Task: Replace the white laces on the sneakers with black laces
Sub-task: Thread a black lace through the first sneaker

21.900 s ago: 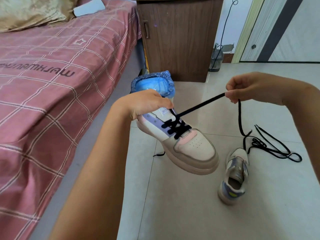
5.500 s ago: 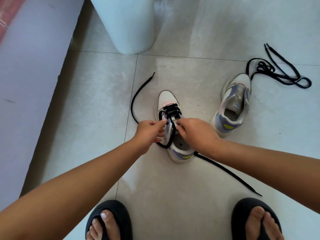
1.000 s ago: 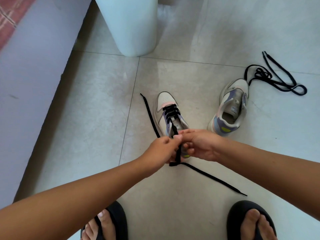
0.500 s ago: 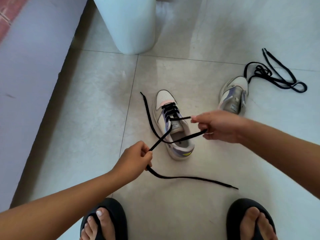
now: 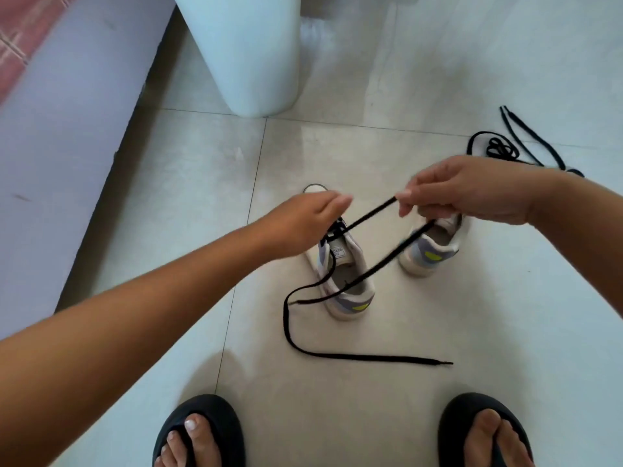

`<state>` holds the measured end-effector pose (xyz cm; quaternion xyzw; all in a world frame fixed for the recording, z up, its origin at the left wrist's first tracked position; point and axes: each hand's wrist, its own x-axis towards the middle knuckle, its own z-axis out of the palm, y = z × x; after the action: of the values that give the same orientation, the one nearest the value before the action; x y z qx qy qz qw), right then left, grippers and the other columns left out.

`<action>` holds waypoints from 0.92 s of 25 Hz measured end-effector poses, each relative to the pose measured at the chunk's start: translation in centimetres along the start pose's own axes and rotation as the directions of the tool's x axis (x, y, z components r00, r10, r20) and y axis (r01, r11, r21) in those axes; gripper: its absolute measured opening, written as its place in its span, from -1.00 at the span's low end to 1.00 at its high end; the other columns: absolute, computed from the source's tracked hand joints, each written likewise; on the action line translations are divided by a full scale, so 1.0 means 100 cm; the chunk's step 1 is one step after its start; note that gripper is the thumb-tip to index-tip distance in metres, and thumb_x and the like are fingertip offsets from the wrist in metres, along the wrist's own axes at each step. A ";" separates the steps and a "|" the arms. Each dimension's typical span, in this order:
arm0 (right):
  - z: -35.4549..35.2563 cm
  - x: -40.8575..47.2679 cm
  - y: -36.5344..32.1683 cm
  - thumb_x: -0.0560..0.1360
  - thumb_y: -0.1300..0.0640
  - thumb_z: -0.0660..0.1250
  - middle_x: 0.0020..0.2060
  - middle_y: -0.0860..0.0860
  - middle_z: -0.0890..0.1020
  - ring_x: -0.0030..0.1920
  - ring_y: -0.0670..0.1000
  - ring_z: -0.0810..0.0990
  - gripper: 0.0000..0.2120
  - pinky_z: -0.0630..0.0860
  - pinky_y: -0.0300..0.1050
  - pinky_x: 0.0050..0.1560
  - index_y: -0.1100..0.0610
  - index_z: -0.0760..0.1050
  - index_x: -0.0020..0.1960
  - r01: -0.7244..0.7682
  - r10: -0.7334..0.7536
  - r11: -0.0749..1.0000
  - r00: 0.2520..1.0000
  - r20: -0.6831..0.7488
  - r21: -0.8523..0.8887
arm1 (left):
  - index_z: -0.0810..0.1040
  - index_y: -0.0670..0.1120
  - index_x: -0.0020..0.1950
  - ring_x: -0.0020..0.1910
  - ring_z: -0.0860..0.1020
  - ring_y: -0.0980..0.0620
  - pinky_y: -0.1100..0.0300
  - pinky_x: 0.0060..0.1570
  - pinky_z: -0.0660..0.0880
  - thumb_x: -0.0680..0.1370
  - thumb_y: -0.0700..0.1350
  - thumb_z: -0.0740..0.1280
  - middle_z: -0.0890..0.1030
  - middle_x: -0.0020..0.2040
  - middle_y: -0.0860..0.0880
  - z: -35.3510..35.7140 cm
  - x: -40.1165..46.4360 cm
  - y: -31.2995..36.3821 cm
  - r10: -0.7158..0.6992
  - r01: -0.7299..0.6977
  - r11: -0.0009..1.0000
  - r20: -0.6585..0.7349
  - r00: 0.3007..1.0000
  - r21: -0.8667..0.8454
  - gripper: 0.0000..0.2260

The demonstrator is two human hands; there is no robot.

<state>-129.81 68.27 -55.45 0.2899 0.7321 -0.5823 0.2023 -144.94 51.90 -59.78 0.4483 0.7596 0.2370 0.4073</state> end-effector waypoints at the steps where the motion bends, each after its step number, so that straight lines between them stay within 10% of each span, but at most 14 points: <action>1: 0.001 0.000 -0.004 0.34 -0.09 0.32 -0.54 0.01 0.30 -0.38 0.06 0.27 -0.68 0.36 -0.12 -0.20 0.18 0.60 -0.23 0.068 -0.067 0.997 0.998 -0.022 0.048 | 0.54 -0.10 0.05 0.06 0.54 0.06 0.30 0.09 0.39 0.66 0.03 0.03 0.59 0.00 -0.04 -0.002 0.007 0.022 0.090 -0.078 0.976 0.054 0.994 -0.202 -0.66; 5: -0.016 -0.008 0.001 0.35 -0.10 0.35 -0.63 -0.02 0.23 -0.52 -0.01 0.28 -0.66 0.53 -0.16 -0.27 0.19 0.46 -0.32 0.118 -0.101 0.962 0.992 -0.079 0.245 | 0.53 -0.17 -0.20 -0.34 0.54 0.03 0.16 -0.05 0.51 0.62 -0.05 0.17 0.49 -0.41 0.03 -0.015 0.019 0.044 0.225 -0.157 0.869 0.093 0.970 -0.469 -0.70; 11: -0.064 -0.040 0.050 0.00 -0.35 0.57 -0.61 -0.06 0.18 -0.58 -0.07 0.17 -0.41 0.40 -0.18 -0.37 0.11 0.47 -0.36 -0.023 0.075 0.956 0.983 -0.168 0.292 | 0.36 -0.16 -0.36 -0.50 0.42 0.03 -0.03 0.02 0.55 0.62 -0.15 0.19 0.29 -0.54 0.01 -0.061 0.011 -0.041 -0.161 0.019 0.664 -0.117 0.980 -0.747 -0.67; 15: -0.065 -0.038 0.053 0.16 -0.27 0.53 -0.54 -0.05 0.21 -0.54 -0.08 0.21 -0.52 0.41 -0.17 -0.32 0.13 0.54 -0.28 -0.072 0.114 0.970 0.978 -0.174 0.232 | 0.58 -0.20 -0.17 -0.19 0.64 -0.02 0.02 0.25 0.44 0.64 -0.07 0.14 0.64 -0.29 -0.07 -0.068 0.001 -0.059 -0.258 0.229 0.899 -0.029 0.966 -0.374 -0.66; 18: -0.020 -0.011 0.016 0.52 0.06 0.28 -0.46 -0.02 0.33 -0.43 -0.06 0.31 -0.80 0.38 -0.21 -0.32 0.18 0.57 -0.12 -0.021 0.019 0.999 0.999 -0.036 -0.050 | 0.55 -0.13 0.19 0.12 0.54 0.07 0.25 0.16 0.39 0.65 0.04 0.09 0.62 0.10 -0.02 -0.047 0.006 -0.016 -0.083 0.071 0.993 -0.137 0.987 -0.090 -0.65; 23: 0.039 0.018 -0.047 0.54 0.20 0.29 -0.44 -0.04 0.54 -0.46 -0.14 0.43 -0.81 0.41 -0.27 -0.38 0.11 0.58 -0.23 0.227 -0.237 0.952 0.971 -0.024 -0.206 | 0.58 -0.12 -0.15 -0.45 0.44 0.13 0.20 -0.36 0.39 0.66 0.02 0.02 0.54 -0.42 0.09 -0.023 -0.005 0.032 0.167 -0.092 0.922 0.171 0.971 -0.376 -0.58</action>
<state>-134.40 64.13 -54.05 0.1940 0.8210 -0.5176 0.1430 -145.14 53.01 -56.03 0.4356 0.6262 0.3543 0.5410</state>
